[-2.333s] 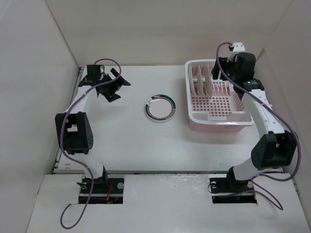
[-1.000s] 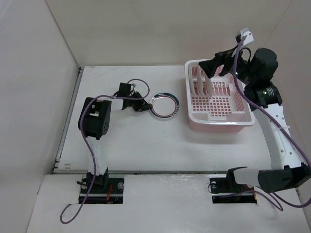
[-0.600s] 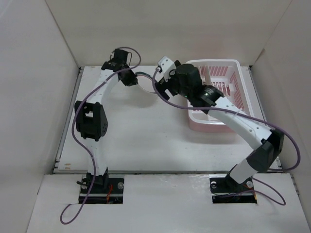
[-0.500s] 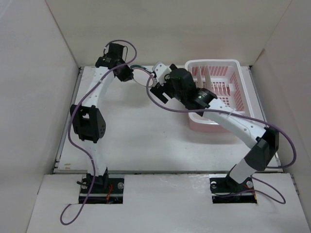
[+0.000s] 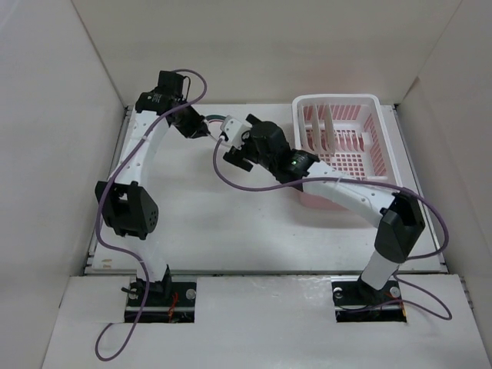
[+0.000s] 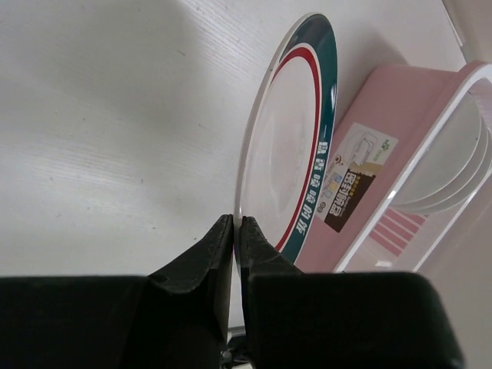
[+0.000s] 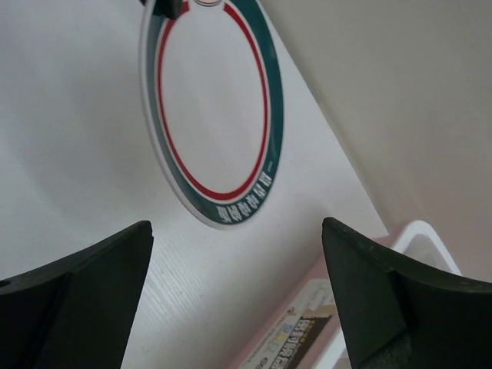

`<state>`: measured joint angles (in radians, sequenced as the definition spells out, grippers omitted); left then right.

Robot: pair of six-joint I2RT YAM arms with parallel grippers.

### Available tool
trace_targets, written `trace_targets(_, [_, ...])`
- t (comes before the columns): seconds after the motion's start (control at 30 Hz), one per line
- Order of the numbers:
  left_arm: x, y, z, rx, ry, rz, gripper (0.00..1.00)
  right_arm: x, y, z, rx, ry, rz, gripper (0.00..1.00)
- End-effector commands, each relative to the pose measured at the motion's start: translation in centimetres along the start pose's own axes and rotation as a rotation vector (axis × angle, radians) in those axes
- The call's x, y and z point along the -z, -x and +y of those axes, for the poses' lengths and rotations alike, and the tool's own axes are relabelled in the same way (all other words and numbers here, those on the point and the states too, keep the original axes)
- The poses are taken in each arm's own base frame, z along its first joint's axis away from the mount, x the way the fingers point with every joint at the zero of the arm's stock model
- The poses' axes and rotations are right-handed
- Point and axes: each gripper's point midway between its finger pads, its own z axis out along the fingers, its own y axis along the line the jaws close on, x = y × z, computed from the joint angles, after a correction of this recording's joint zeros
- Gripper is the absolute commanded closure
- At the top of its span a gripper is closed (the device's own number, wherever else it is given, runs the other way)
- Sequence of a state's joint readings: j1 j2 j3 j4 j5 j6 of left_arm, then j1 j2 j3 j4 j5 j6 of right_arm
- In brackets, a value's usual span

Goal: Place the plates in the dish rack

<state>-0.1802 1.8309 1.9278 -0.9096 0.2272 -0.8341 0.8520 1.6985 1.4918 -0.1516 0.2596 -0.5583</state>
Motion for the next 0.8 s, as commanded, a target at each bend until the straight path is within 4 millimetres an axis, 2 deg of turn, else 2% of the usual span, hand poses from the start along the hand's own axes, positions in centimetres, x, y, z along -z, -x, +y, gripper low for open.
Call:
trace_targets(0.0, [3.3,-0.5,-2.0,0.019,-0.114,0.004,1.0,-0.7,3.2,0.2,0.0,0.04,-0.108,0.05])
trace_targets(0.1, [3.8,-0.1,-2.3,0.02,-0.138,-0.004,1.0,-1.4,2.7,1.0,-0.004,0.068,-0.086,0.07])
trace_targets(0.17, [3.4,-0.5,-2.1,0.032,-0.138,0.016,1.0,-1.8,2.3,1.3,-0.002,0.074,-0.075,0.07])
trace_targets(0.23, [4.0,-0.8,-2.9,0.035,-0.175,0.03,1.0,-2.1,2.4,1.7,-0.01,0.085,-0.078,0.07])
trace_targets(0.33, [4.5,-1.1,-3.4,0.028,-0.208,0.044,1.0,-3.4,1.4,1.4,-0.027,0.086,-0.056,0.13])
trace_targets(0.37, [4.5,-1.1,-3.4,0.028,-0.208,0.044,1.0,-3.7,1.6,1.1,-0.041,0.069,-0.06,0.2])
trace_targets(0.4, [4.5,-1.0,-3.6,0.025,-0.215,0.039,1.0,-4.1,1.1,1.6,-0.038,0.077,-0.047,0.23])
trace_targets(0.47, [5.0,-1.1,-3.8,0.022,-0.228,0.042,1.0,-4.6,0.8,0.5,-0.059,0.054,-0.046,0.33])
trace_targets(0.53, [5.3,-1.2,-4.0,0.018,-0.245,0.044,1.0,-4.9,1.0,0.5,-0.08,0.05,-0.053,0.43])
trace_targets(0.6, [5.3,-1.2,-4.0,0.017,-0.245,0.044,1.0,-5.0,0.5,-0.2,-0.084,0.03,-0.041,0.7])
trace_targets(0.63, [5.3,-1.2,-4.0,0.017,-0.245,0.044,1.0,-5.0,0.5,-0.1,-0.096,0.03,-0.041,0.89])
trace_targets(0.67, [5.2,-1.1,-4.0,0.018,-0.239,0.037,1.0,-4.9,1.0,-0.6,-0.1,0.013,-0.052,1.0])
trace_targets(0.77, [5.7,-0.4,-3.6,0.013,-0.247,0.022,1.0,-4.3,1.3,-0.9,-0.112,0.009,-0.06,1.0])
